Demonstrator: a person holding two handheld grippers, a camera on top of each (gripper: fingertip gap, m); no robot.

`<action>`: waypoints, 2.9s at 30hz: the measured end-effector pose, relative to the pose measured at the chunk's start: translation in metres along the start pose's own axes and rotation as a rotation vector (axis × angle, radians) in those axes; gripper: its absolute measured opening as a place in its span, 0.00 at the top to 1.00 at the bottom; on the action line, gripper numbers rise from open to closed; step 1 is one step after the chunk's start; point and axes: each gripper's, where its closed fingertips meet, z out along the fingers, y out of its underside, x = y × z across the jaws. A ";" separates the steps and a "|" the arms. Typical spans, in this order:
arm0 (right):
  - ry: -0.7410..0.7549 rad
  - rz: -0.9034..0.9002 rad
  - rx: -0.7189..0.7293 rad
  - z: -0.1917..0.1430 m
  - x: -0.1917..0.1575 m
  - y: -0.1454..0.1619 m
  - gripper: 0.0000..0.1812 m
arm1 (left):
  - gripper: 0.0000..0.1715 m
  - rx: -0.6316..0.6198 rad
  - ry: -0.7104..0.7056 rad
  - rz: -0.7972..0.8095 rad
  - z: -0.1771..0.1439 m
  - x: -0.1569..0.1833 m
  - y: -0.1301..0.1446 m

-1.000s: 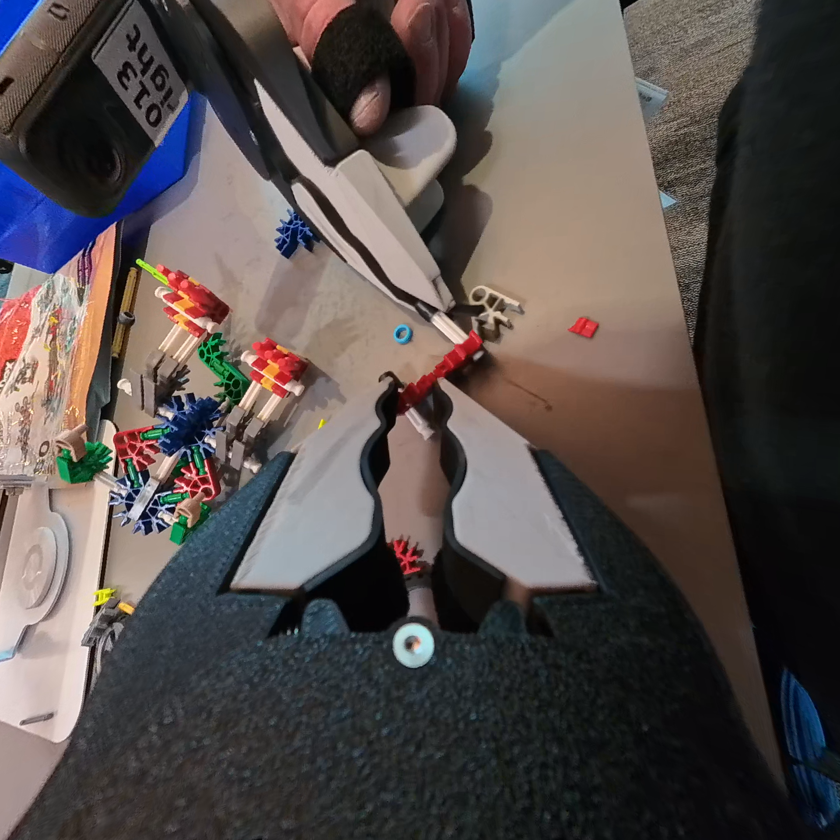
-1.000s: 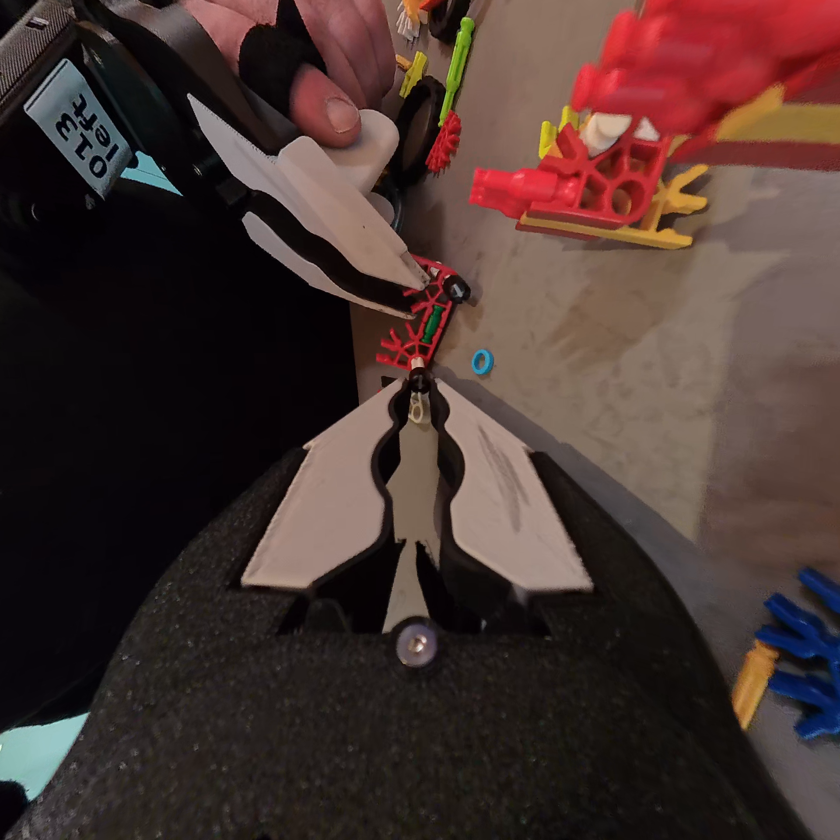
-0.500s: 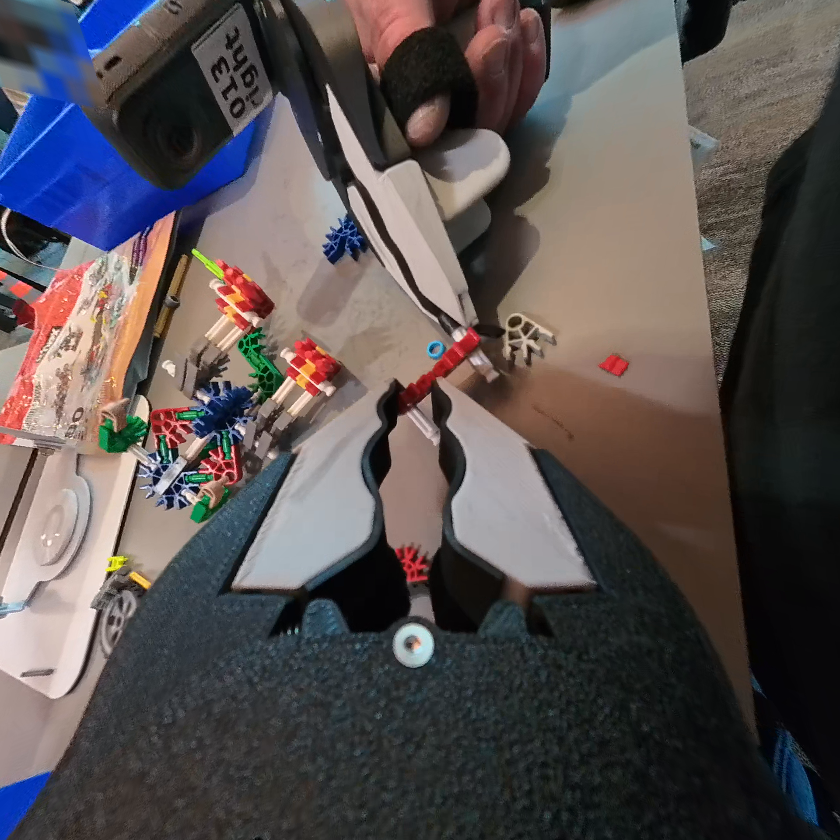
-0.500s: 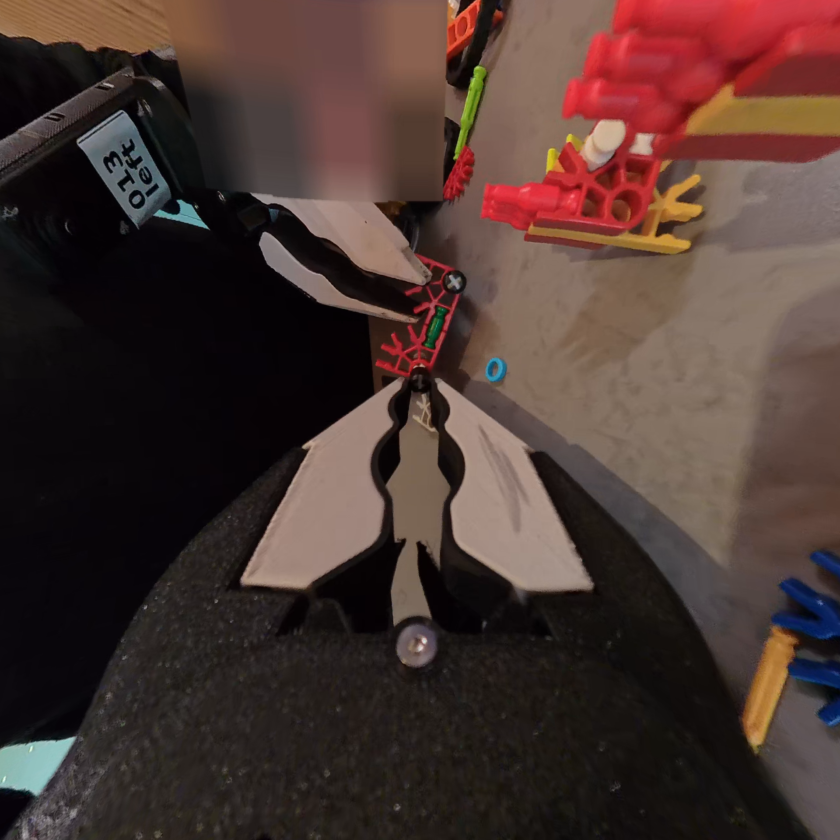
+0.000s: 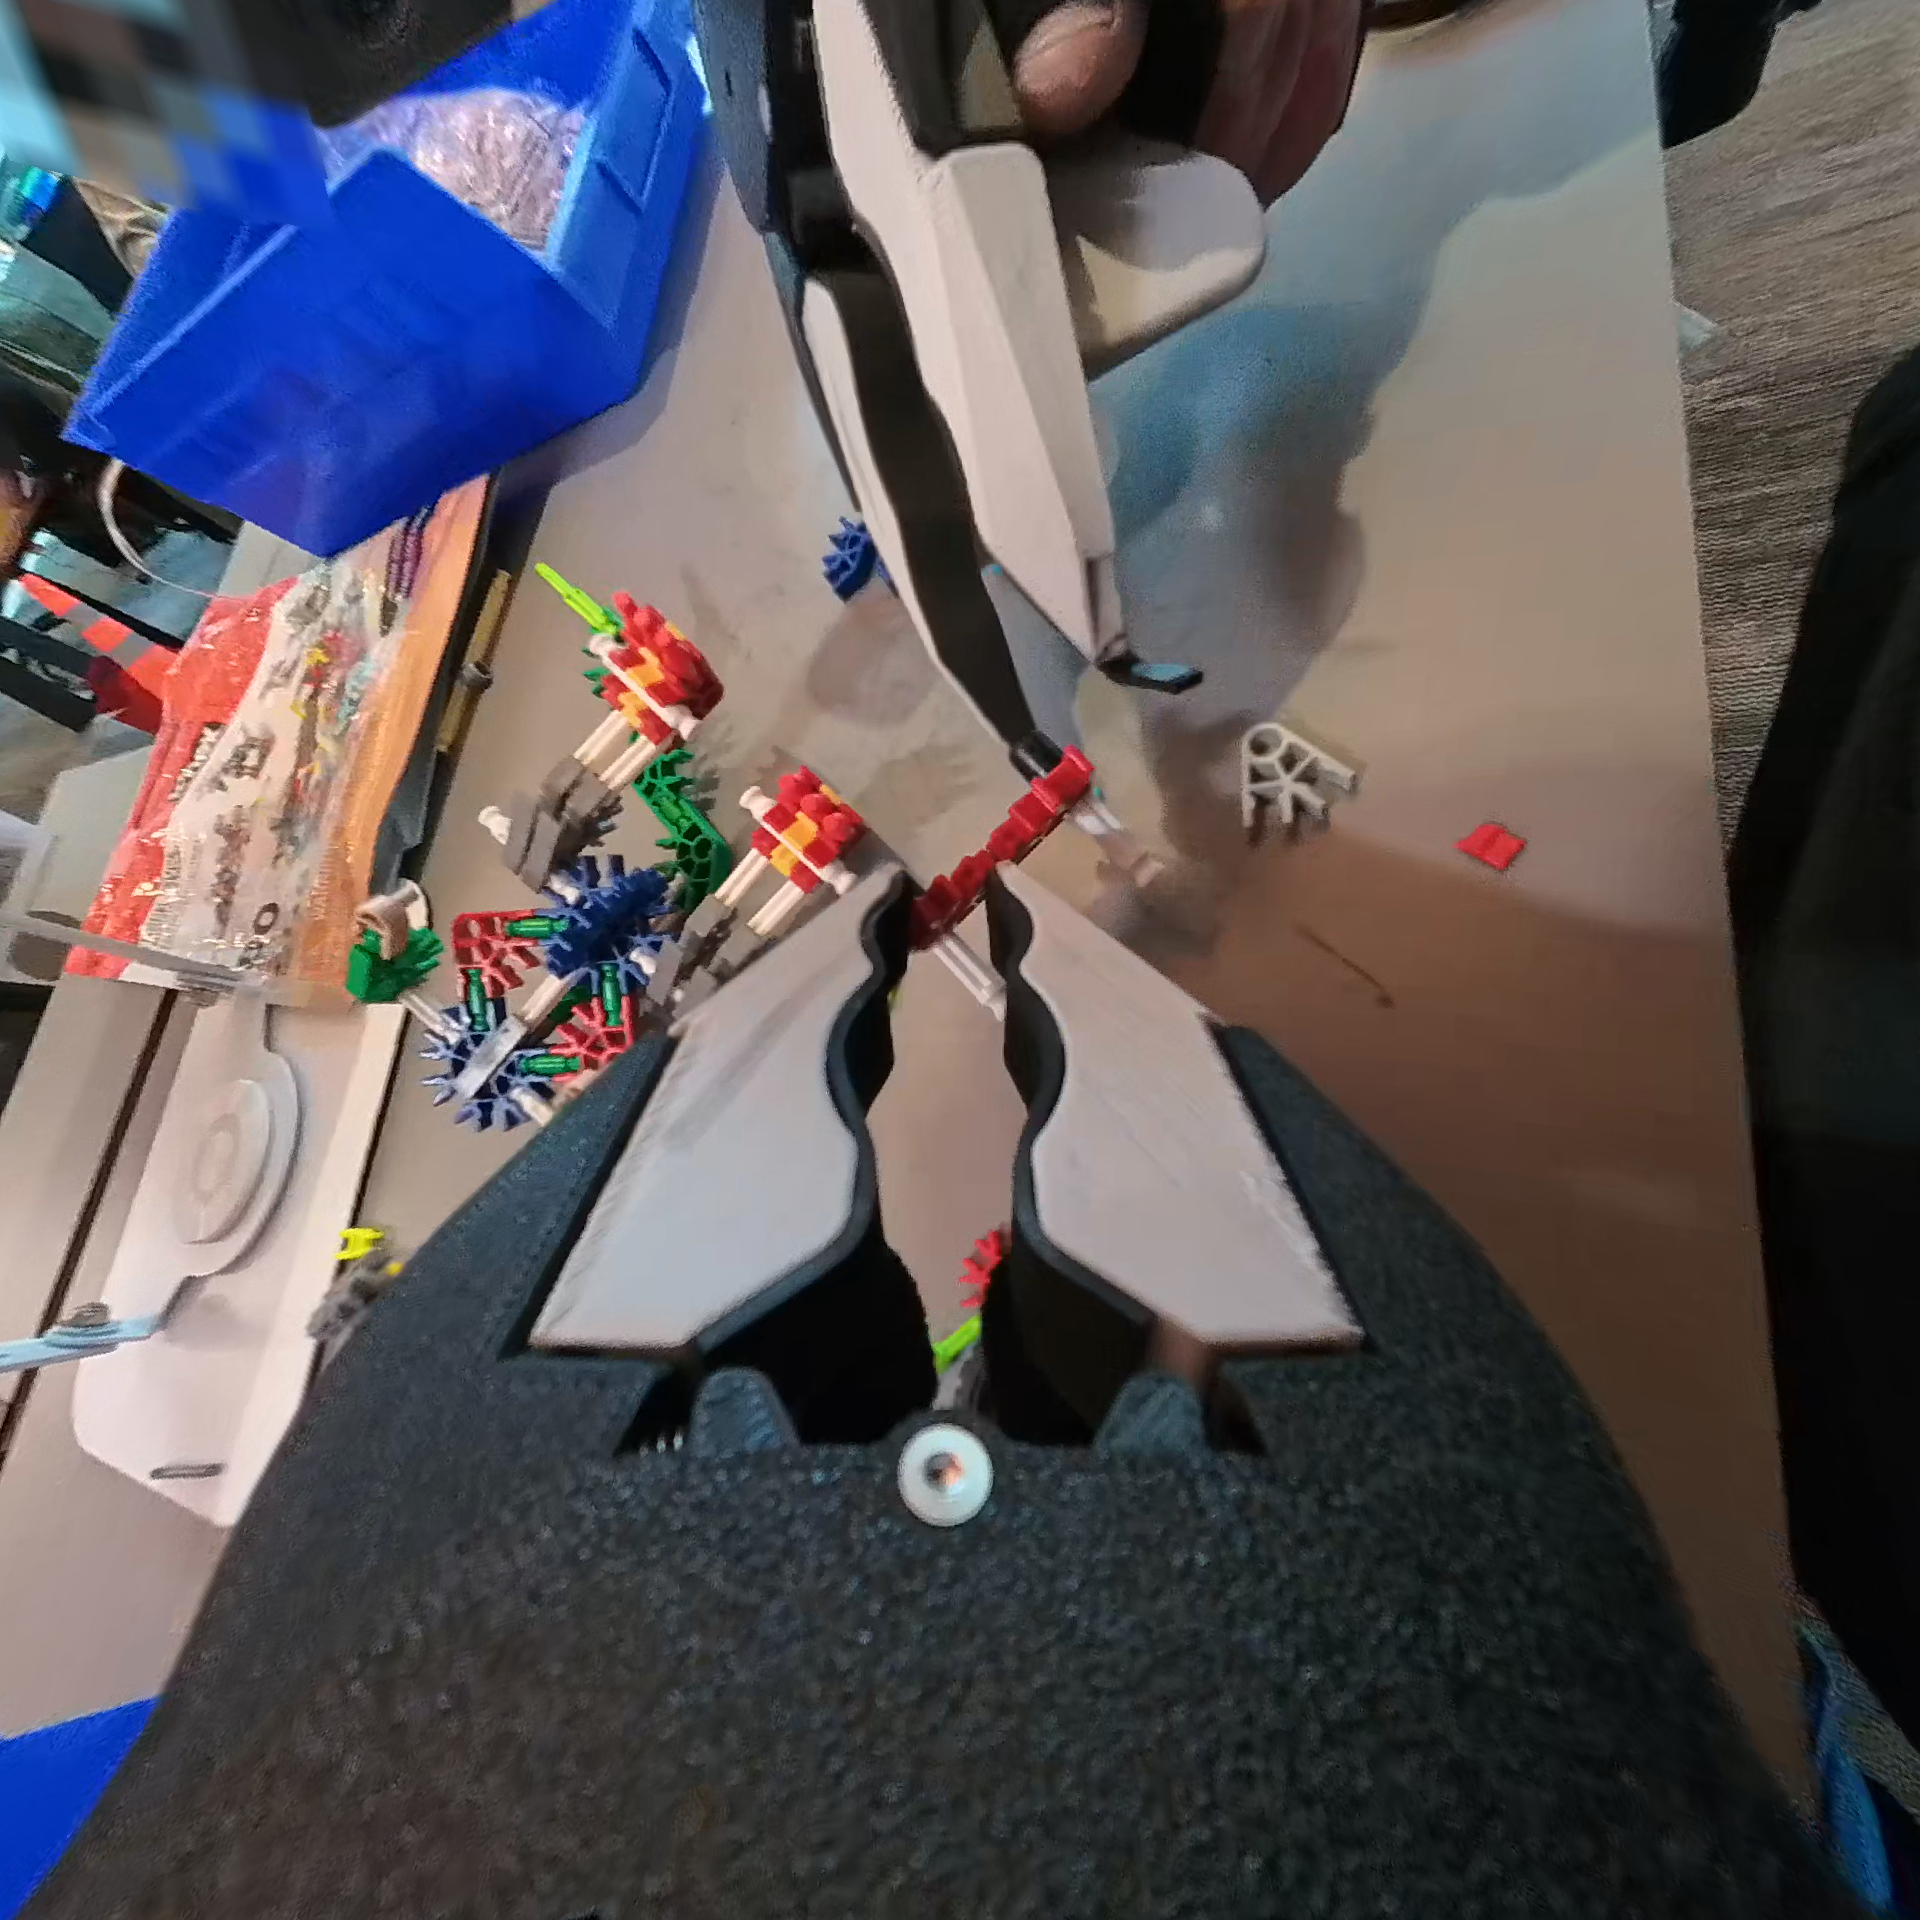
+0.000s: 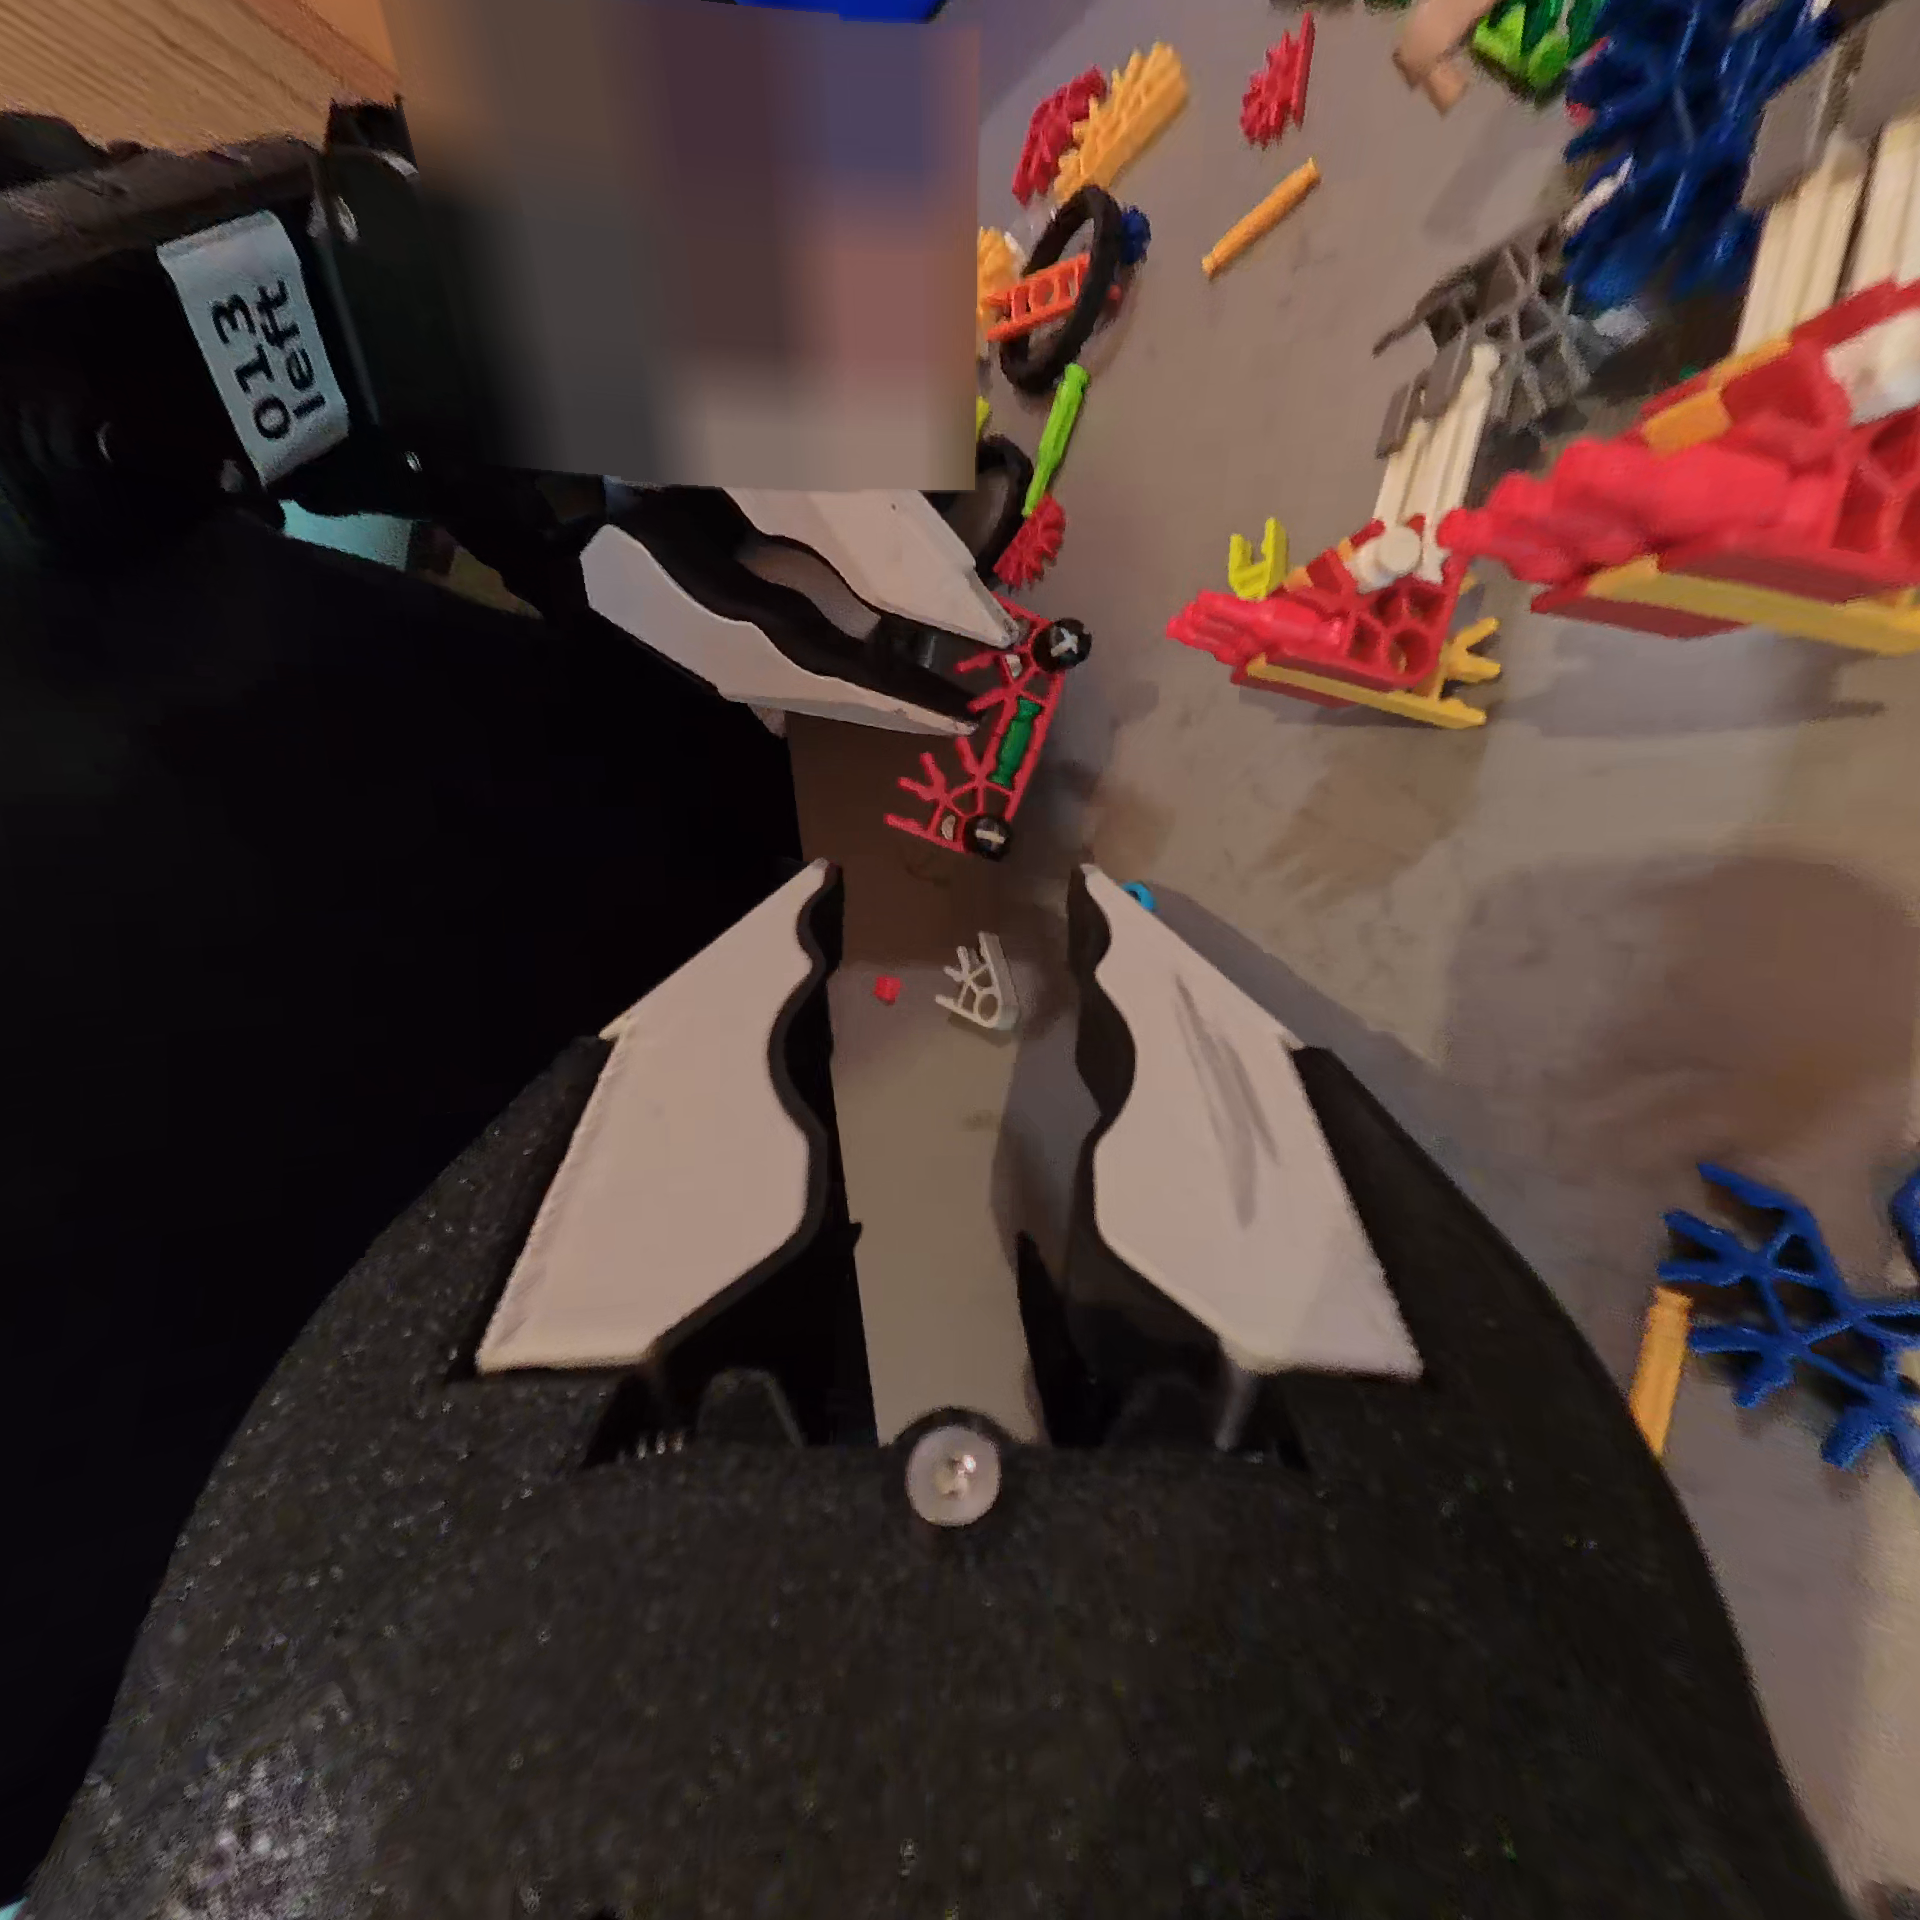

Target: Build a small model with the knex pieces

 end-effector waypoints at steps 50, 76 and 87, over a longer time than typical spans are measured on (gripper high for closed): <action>-0.100 0.128 0.222 0.059 -0.017 -0.079 0.86 | 0.81 0.024 -0.090 -0.364 -0.085 -0.059 0.033; -0.054 0.000 0.135 0.065 -0.030 -0.082 0.86 | 0.84 0.246 0.279 -0.976 -0.080 -0.042 0.028; -0.054 0.005 0.151 0.063 -0.031 -0.081 0.86 | 0.93 0.247 0.286 -0.990 -0.080 -0.041 0.030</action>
